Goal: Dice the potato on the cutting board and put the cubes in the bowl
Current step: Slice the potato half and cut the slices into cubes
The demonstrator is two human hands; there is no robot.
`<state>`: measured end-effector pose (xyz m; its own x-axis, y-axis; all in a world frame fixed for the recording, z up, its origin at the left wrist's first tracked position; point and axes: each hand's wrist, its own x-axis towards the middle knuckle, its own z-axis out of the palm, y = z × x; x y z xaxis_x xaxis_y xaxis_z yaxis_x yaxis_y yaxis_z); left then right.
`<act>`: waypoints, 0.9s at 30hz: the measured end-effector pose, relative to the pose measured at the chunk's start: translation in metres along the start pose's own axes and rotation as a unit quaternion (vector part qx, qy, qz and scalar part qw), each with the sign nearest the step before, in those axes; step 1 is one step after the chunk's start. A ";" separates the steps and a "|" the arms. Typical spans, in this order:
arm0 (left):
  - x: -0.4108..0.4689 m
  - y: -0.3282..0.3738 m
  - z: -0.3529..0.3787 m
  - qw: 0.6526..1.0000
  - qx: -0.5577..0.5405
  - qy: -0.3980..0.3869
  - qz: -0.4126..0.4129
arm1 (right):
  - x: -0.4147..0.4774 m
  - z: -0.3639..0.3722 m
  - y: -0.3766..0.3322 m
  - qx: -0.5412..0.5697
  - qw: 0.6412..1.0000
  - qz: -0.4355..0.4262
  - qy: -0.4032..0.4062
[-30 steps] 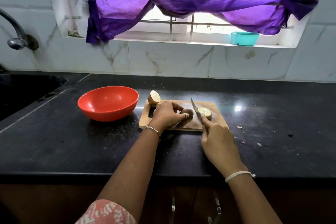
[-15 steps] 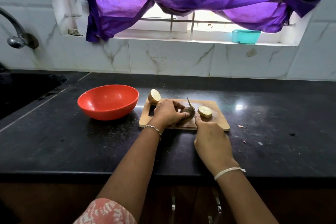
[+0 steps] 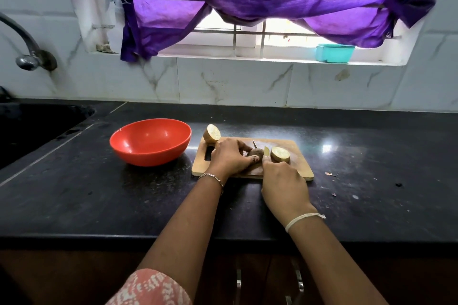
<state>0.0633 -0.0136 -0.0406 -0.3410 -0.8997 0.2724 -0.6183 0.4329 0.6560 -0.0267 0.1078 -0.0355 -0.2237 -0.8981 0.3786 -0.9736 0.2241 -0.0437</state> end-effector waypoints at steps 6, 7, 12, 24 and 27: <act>-0.002 0.003 0.001 1.000 -0.001 0.020 -0.015 | -0.005 0.001 0.002 0.012 1.000 -0.007 -0.002; -0.001 0.003 0.000 1.000 -0.003 0.017 -0.015 | -0.007 0.002 0.004 0.034 0.999 0.005 0.002; 0.000 0.001 -0.001 1.000 0.001 0.004 -0.012 | -0.015 0.004 0.007 0.109 0.993 0.023 0.041; 0.005 -0.002 0.001 1.000 0.007 -0.009 -0.023 | -0.010 -0.005 -0.010 0.036 0.999 -0.015 0.007; 0.006 -0.004 0.001 1.000 0.000 -0.010 -0.024 | -0.007 -0.008 -0.014 0.028 0.999 -0.023 0.000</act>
<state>0.0627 -0.0200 -0.0424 -0.3253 -0.9183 0.2256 -0.6345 0.3889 0.6679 -0.0107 0.1138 -0.0305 -0.1781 -0.9074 0.3807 -0.9840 0.1607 -0.0774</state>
